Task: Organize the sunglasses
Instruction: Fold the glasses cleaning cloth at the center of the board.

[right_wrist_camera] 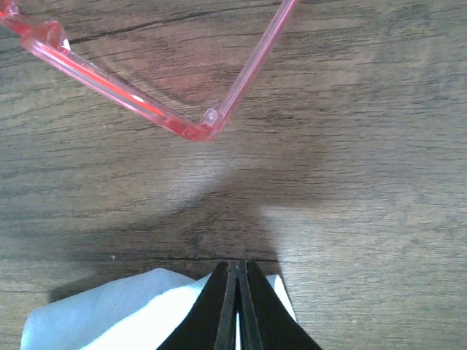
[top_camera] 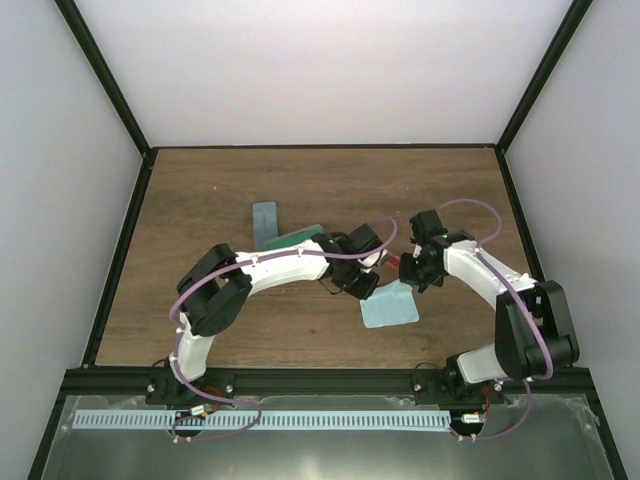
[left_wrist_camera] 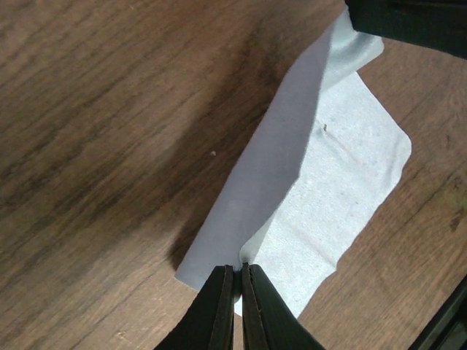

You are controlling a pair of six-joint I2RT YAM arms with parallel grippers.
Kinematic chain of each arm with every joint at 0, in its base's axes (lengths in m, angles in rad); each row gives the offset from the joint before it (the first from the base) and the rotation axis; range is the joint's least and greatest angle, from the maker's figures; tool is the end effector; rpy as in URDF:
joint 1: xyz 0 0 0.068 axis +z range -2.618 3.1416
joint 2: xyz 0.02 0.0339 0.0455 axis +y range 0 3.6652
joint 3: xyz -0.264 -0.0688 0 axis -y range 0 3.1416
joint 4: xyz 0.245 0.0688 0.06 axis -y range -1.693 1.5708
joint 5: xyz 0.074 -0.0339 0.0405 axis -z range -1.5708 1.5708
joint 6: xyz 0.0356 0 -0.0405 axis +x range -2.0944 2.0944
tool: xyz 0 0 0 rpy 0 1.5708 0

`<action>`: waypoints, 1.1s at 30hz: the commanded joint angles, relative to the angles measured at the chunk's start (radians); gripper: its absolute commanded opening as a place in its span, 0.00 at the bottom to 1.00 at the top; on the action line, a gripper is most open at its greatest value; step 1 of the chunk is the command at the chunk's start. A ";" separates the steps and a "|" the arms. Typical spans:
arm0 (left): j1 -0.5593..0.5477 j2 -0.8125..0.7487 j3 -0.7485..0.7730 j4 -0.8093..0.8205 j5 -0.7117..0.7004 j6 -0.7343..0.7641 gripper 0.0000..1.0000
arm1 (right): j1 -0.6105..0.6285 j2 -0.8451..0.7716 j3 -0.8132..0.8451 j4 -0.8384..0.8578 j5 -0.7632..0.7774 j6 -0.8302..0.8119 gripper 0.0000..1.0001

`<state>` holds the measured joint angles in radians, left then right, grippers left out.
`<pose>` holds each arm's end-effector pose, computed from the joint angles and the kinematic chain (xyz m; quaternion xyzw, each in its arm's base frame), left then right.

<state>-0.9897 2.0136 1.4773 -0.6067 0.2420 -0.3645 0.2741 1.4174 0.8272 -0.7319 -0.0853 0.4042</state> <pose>0.2231 -0.3553 0.1797 0.3227 0.9152 -0.2240 0.0903 0.2336 0.0688 0.1818 0.0592 0.9896 0.0811 0.1028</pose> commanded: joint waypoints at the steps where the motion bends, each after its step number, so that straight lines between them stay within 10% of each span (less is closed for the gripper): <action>1: -0.016 -0.011 -0.002 -0.011 0.030 0.017 0.04 | 0.015 -0.035 -0.006 -0.021 -0.009 0.010 0.02; 33: -0.036 -0.014 -0.038 -0.045 0.098 0.070 0.04 | 0.032 -0.059 -0.030 -0.148 -0.031 0.041 0.08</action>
<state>-1.0149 2.0136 1.4555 -0.6415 0.3180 -0.3172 0.2920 1.3483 0.7601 -0.8383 -0.1120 0.4389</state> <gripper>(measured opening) 0.039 0.077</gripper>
